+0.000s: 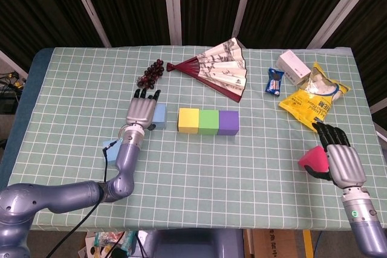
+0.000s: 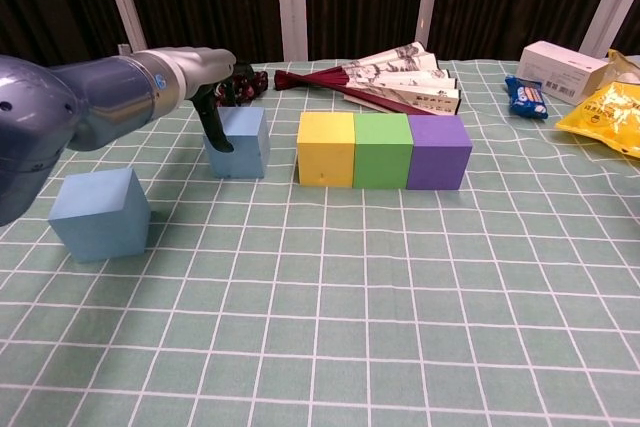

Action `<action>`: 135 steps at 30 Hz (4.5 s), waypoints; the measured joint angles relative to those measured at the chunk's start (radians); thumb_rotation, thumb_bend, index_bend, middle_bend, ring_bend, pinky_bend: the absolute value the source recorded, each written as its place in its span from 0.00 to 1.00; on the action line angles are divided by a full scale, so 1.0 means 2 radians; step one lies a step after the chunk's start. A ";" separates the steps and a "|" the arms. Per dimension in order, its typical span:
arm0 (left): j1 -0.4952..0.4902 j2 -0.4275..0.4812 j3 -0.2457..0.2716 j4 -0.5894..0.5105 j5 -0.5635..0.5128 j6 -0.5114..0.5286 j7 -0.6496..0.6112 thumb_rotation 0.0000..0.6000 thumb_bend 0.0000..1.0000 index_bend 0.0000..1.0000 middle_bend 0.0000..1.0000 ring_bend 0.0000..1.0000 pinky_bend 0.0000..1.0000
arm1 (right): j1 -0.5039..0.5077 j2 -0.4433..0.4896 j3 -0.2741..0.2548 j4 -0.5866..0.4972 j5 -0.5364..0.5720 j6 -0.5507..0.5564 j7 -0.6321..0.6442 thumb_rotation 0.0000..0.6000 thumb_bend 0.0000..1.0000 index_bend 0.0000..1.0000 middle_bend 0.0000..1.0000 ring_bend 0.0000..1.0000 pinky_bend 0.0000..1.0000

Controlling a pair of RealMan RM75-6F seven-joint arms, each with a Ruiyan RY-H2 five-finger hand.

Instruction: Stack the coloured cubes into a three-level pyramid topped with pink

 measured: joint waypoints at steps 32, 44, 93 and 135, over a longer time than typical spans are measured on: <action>-0.041 0.104 -0.055 -0.158 -0.044 0.027 0.032 1.00 0.28 0.00 0.37 0.02 0.00 | -0.005 -0.001 0.007 -0.006 -0.010 0.001 0.005 1.00 0.24 0.00 0.08 0.00 0.00; -0.153 0.061 -0.095 -0.098 -0.151 0.020 0.085 1.00 0.31 0.00 0.37 0.02 0.00 | -0.006 0.000 0.010 -0.005 -0.010 -0.002 0.018 1.00 0.24 0.00 0.08 0.00 0.00; -0.319 -0.092 -0.142 0.138 -0.251 0.010 0.210 1.00 0.34 0.00 0.37 0.02 0.00 | -0.006 0.007 0.017 0.001 -0.001 -0.024 0.060 1.00 0.24 0.00 0.08 0.00 0.00; -0.322 -0.124 -0.164 0.181 -0.226 0.002 0.224 1.00 0.34 0.00 0.37 0.02 0.00 | -0.004 0.006 0.015 0.003 0.000 -0.033 0.062 1.00 0.24 0.00 0.08 0.00 0.00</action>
